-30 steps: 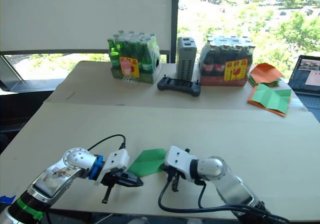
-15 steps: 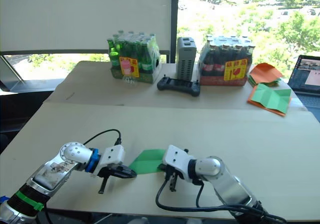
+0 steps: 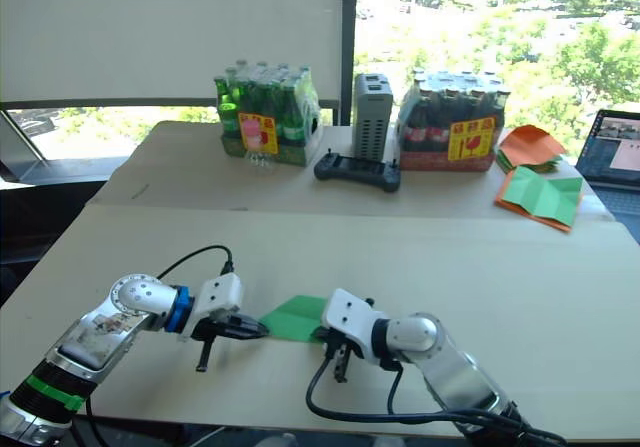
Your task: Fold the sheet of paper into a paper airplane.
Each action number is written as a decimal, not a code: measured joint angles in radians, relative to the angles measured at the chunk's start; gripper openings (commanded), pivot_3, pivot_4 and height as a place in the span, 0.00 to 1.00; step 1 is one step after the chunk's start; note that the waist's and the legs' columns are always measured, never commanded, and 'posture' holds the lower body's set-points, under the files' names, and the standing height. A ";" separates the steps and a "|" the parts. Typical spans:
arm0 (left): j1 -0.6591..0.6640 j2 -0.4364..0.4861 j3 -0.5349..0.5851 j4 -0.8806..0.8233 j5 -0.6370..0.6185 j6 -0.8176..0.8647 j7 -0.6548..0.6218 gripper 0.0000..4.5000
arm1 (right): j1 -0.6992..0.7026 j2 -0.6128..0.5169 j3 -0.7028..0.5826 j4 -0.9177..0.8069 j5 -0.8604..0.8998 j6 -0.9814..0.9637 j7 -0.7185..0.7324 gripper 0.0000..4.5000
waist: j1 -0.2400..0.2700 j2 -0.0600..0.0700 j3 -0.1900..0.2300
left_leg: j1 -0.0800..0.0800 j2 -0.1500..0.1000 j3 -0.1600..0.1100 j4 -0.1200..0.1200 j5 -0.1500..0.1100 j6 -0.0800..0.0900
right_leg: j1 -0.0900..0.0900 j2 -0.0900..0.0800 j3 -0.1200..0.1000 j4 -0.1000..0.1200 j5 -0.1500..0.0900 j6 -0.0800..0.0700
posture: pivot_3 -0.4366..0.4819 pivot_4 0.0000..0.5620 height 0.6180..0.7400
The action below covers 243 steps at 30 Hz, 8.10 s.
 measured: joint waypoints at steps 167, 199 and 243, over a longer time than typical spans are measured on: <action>-0.070 -0.121 -0.116 0.148 0.129 -0.090 0.096 0.00 | 0.062 -0.030 -0.040 0.114 -0.045 -0.347 0.088 0.42 | 0.001 0.000 0.000 | 0.001 0.000 0.000 -0.001 0.000 0.001 | 0.002 0.000 0.001 -0.001 0.000 0.001 | 0.48 0.27 0.47; -0.052 -0.133 -0.113 0.142 0.139 -0.108 0.116 0.00 | -0.076 0.082 0.023 0.136 -0.018 -0.056 -0.028 0.00 | 0.001 0.000 0.000 | 0.002 0.000 0.000 -0.001 0.000 0.000 | 0.002 0.000 0.000 -0.001 0.000 0.001 | 0.48 0.27 0.47; -0.046 -0.122 -0.115 0.141 0.142 -0.127 0.108 0.00 | 0.101 -0.139 -0.064 -0.080 0.049 0.016 0.011 0.00 | 0.007 -0.001 -0.001 | 0.003 0.000 0.000 -0.001 -0.001 0.002 | 0.004 -0.001 0.000 -0.003 0.000 0.001 | 0.48 0.27 0.47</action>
